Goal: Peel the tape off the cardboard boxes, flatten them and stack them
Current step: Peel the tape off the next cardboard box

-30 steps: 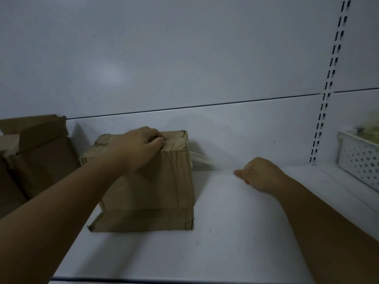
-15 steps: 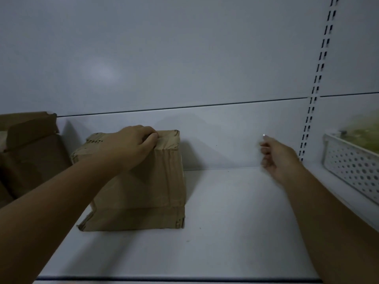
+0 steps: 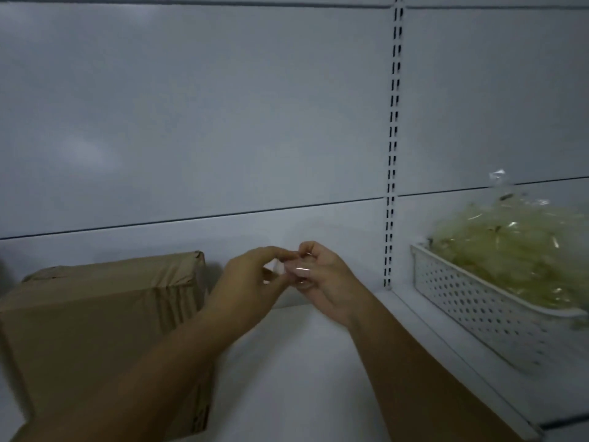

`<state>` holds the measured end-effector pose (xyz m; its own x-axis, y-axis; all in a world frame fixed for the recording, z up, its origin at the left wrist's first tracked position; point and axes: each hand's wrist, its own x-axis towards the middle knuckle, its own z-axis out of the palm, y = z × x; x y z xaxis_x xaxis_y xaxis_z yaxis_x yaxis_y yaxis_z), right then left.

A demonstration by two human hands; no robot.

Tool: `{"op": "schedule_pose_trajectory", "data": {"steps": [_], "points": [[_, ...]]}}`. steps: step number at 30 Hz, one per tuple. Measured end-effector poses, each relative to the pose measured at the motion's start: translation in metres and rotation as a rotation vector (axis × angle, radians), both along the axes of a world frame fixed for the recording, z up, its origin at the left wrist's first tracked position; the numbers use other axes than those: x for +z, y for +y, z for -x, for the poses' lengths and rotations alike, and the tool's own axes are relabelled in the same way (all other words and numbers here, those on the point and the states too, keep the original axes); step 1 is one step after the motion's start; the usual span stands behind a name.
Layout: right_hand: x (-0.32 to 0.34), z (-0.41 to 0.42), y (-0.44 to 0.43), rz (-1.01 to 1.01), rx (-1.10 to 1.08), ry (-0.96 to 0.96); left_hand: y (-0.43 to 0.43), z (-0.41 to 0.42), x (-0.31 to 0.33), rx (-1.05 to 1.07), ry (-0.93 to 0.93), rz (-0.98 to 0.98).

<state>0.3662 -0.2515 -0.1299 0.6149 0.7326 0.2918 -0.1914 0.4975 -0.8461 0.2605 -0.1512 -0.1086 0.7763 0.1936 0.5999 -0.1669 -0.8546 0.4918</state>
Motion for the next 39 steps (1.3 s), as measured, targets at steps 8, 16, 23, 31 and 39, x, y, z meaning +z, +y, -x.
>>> {"op": "schedule_pose_trajectory", "data": {"steps": [8,16,23,31,39], "points": [[0.05,0.029,-0.1,0.387,-0.342,-0.468,-0.033,0.003,0.027,-0.205,-0.102,-0.187],[0.14,0.023,-0.22,0.64,-0.832,-1.031,-0.137,-0.053,0.088,-0.394,-0.234,-0.032],[0.096,-0.056,-0.265,1.186,-0.918,-1.161,-0.207,-0.136,0.077,-0.458,0.195,-0.164],[0.032,-0.096,-0.281,1.384,-0.574,-1.124,-0.209,-0.173,0.017,-0.581,0.301,0.193],[0.013,-0.095,-0.289,0.916,-0.707,-0.817,-0.219,-0.185,-0.031,-0.447,-0.138,0.211]]}}
